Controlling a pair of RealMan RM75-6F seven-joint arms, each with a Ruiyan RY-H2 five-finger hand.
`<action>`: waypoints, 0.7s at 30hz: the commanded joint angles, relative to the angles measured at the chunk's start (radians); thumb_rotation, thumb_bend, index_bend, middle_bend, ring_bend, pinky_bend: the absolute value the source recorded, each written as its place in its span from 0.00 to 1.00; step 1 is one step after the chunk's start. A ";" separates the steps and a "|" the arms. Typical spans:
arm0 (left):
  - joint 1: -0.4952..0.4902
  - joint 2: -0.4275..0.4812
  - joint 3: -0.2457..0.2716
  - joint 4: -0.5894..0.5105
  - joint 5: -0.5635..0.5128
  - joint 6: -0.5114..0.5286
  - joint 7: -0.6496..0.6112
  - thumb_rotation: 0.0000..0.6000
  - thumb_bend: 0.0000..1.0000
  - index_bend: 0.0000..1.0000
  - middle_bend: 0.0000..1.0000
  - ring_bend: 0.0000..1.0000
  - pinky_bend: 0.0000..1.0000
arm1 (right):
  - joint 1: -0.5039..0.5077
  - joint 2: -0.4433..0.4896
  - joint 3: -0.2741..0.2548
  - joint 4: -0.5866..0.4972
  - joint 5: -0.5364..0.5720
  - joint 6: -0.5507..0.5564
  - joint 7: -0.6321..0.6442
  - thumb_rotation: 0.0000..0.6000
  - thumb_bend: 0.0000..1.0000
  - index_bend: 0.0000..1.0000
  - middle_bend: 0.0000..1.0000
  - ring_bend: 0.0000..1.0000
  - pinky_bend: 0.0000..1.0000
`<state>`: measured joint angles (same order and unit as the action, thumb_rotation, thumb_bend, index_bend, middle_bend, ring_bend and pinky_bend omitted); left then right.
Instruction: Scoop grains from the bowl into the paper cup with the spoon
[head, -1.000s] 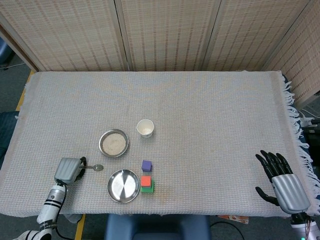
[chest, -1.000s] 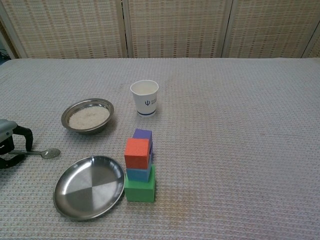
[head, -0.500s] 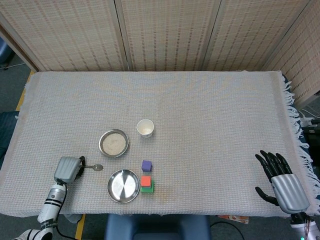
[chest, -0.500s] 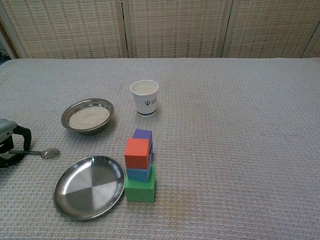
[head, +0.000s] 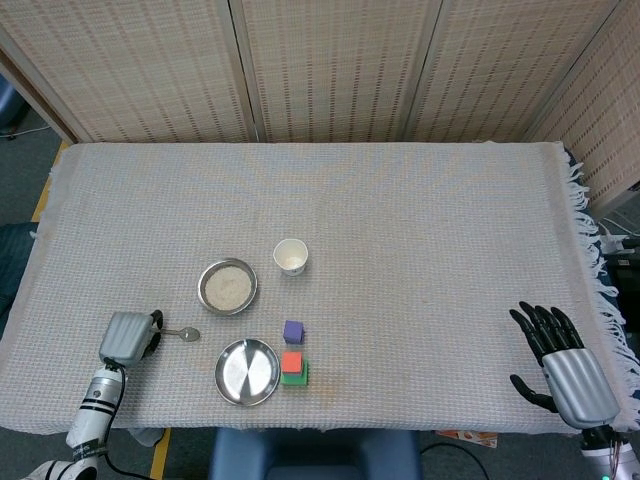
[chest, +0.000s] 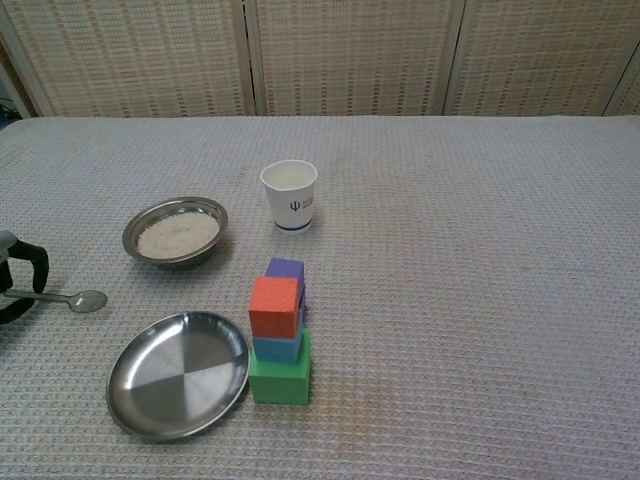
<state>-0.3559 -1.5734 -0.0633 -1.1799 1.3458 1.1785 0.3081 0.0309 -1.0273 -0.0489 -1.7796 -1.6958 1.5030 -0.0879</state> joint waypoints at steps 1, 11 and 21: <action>0.006 0.029 -0.007 -0.029 -0.006 0.015 0.011 1.00 0.41 0.64 1.00 1.00 1.00 | 0.000 0.000 -0.001 -0.001 -0.003 0.001 0.001 1.00 0.15 0.00 0.00 0.00 0.00; -0.012 0.136 -0.072 -0.187 -0.019 0.062 0.040 1.00 0.41 0.70 1.00 1.00 1.00 | 0.000 0.003 -0.007 0.000 -0.020 0.004 0.006 1.00 0.15 0.00 0.00 0.00 0.00; -0.120 0.149 -0.150 -0.223 -0.096 0.002 0.245 1.00 0.41 0.76 1.00 1.00 1.00 | 0.003 0.003 -0.002 0.005 -0.012 0.001 0.015 1.00 0.15 0.00 0.00 0.00 0.00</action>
<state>-0.4446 -1.4222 -0.1935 -1.3990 1.2761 1.2014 0.5051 0.0336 -1.0238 -0.0511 -1.7753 -1.7079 1.5043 -0.0736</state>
